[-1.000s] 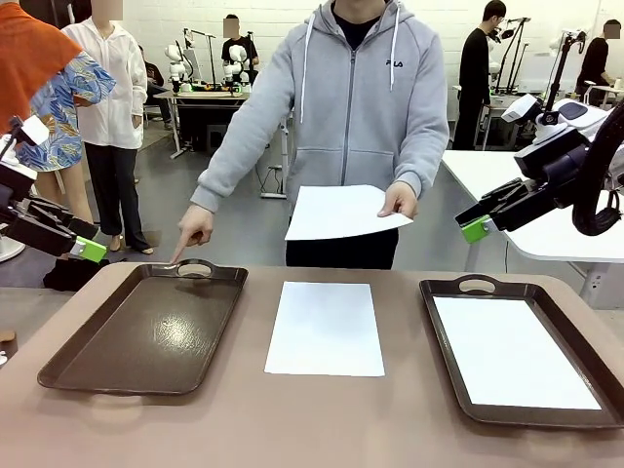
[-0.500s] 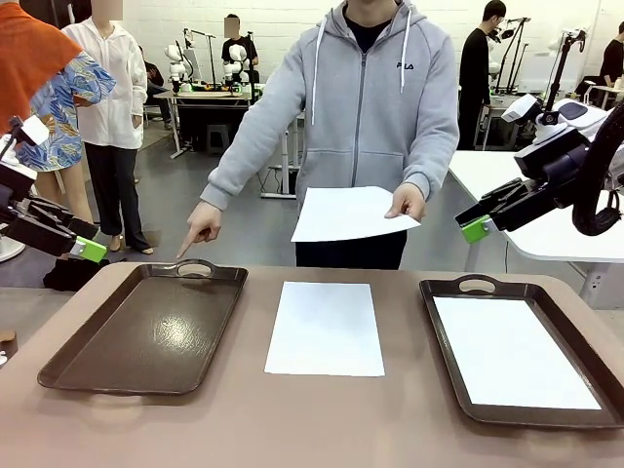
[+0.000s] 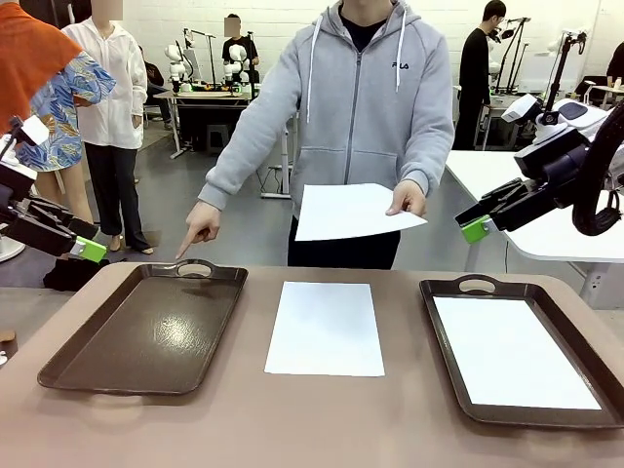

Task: Sort the A4 documents.
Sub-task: Receive the A4 Paper.

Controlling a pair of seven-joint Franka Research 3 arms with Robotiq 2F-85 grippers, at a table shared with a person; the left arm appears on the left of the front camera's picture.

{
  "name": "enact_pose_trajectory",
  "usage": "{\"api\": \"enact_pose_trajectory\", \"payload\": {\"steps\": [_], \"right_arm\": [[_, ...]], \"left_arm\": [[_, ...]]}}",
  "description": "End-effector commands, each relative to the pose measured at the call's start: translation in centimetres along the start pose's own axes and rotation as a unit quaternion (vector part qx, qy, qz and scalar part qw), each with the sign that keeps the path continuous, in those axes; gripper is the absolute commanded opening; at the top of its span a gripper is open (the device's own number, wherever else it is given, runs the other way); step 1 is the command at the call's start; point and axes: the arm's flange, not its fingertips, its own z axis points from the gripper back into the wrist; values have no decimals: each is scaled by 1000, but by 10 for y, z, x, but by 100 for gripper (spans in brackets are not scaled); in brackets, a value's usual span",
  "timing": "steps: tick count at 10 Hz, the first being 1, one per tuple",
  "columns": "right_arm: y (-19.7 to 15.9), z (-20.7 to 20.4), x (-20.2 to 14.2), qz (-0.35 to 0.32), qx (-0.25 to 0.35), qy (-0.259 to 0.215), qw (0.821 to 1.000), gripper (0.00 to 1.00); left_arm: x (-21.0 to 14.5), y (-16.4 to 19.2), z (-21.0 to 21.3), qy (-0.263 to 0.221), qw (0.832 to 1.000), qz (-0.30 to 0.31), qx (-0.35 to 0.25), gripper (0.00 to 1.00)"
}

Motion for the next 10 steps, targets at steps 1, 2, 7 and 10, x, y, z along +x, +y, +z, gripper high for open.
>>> {"api": "enact_pose_trajectory", "payload": {"steps": [1, 2, 7, 10], "right_arm": [[1, 0, -1, 4, 0, 0, 1000, 100], [1, 0, -1, 4, 0, 0, 1000, 100], [1, 0, -1, 4, 0, 0, 1000, 100], [1, 0, -1, 4, 0, 0, 1000, 100]], "left_arm": [[-2, 3, 1, -6, 1000, -11, -5, 100], [-2, 3, 1, -6, 1000, -11, -5, 100], [7, 1, -4, -5, 1000, 13, 2, 100], [34, -2, -2, -8, 997, 57, 46, 100]]}}
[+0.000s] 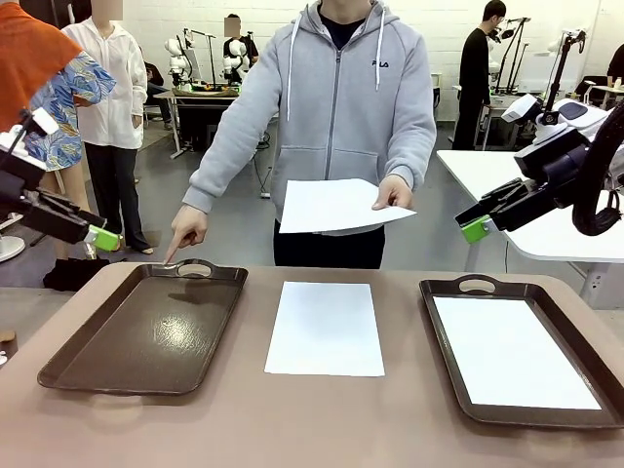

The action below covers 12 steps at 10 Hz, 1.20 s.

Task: Sort the A4 documents.
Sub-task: Receive the A4 Paper.

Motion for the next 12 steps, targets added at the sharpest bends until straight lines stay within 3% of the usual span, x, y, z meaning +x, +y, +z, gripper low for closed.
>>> {"api": "enact_pose_trajectory", "payload": {"steps": [1, 4, 7, 11, 12], "right_arm": [[1, 0, -1, 4, 0, 0, 1000, 100], [1, 0, -1, 4, 0, 0, 1000, 100], [1, 0, -1, 4, 0, 0, 1000, 100], [1, 0, -1, 4, 0, 0, 1000, 100], [1, 0, -1, 4, 0, 0, 1000, 100]], "left_arm": [[18, -1, 5, -2, 999, 38, 29, 100], [45, -3, 1, 11, 994, 109, 10, 100], [74, 9, -42, 43, 979, 200, -22, 100], [108, 31, -116, 61, 944, 310, -95, 100], [115, 36, -131, 55, 928, 347, -124, 100]]}}
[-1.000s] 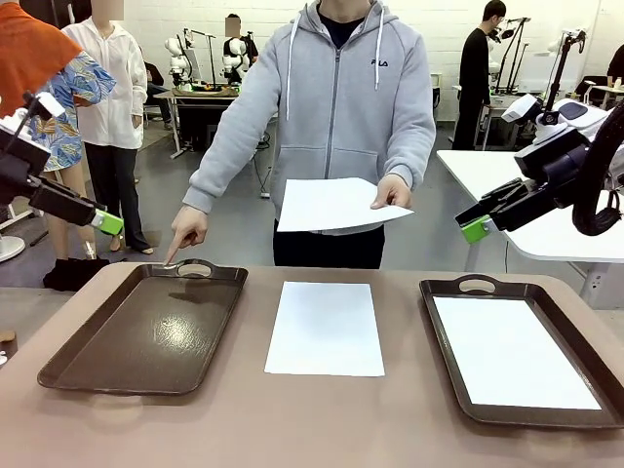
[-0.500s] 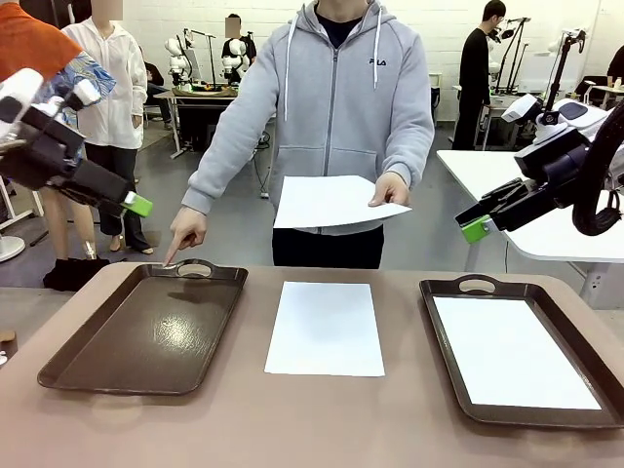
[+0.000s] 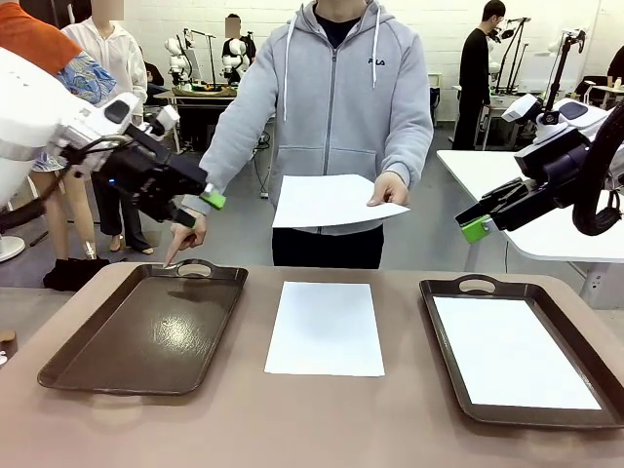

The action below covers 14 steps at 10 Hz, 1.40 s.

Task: Sort the A4 documents.
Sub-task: Receive the A4 Paper.

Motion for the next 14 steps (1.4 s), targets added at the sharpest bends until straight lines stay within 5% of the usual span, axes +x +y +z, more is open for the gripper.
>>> {"api": "enact_pose_trajectory", "payload": {"steps": [1, 9, 14], "right_arm": [[1, -1, -1, 4, 0, 0, 1000, 100], [1, -1, -1, 4, 0, 0, 1000, 100], [1, -1, -1, 4, 0, 0, 1000, 100]], "left_arm": [[26, 5, -17, -4, 996, 75, -49, 100], [73, 34, -89, -17, 969, 154, -191, 100], [86, 34, -118, -9, 958, 126, -256, 100]]}}
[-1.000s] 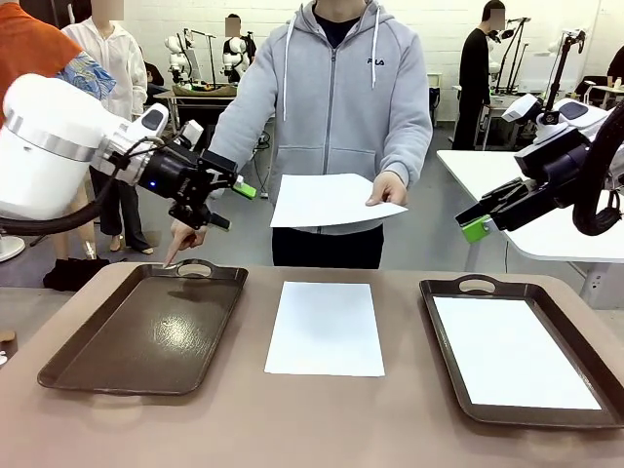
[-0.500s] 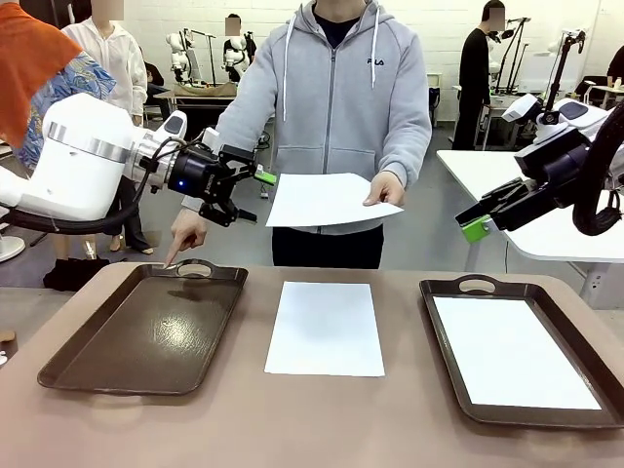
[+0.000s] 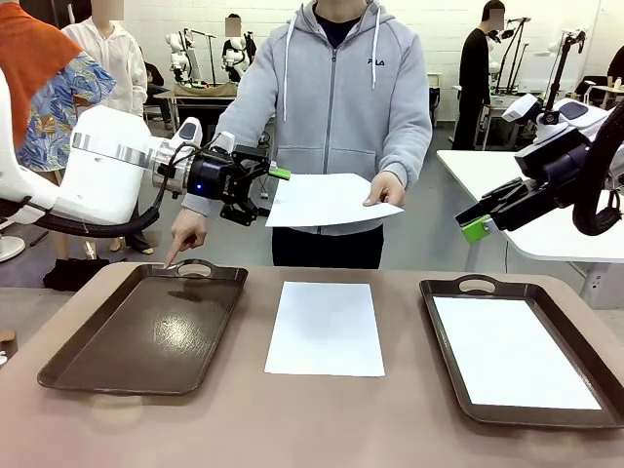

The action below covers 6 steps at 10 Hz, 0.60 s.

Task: Sort the A4 documents.
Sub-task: Receive the A4 Paper.

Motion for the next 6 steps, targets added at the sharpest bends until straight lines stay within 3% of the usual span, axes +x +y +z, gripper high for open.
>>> {"api": "enact_pose_trajectory", "payload": {"steps": [1, 6], "right_arm": [[1, -1, -1, 4, 0, 0, 1000, 100], [1, -1, -1, 4, 0, 0, 1000, 100]], "left_arm": [[9, 3, -10, 2, 999, -18, -44, 100], [13, 12, -18, 13, 994, 15, -104, 100]]}}
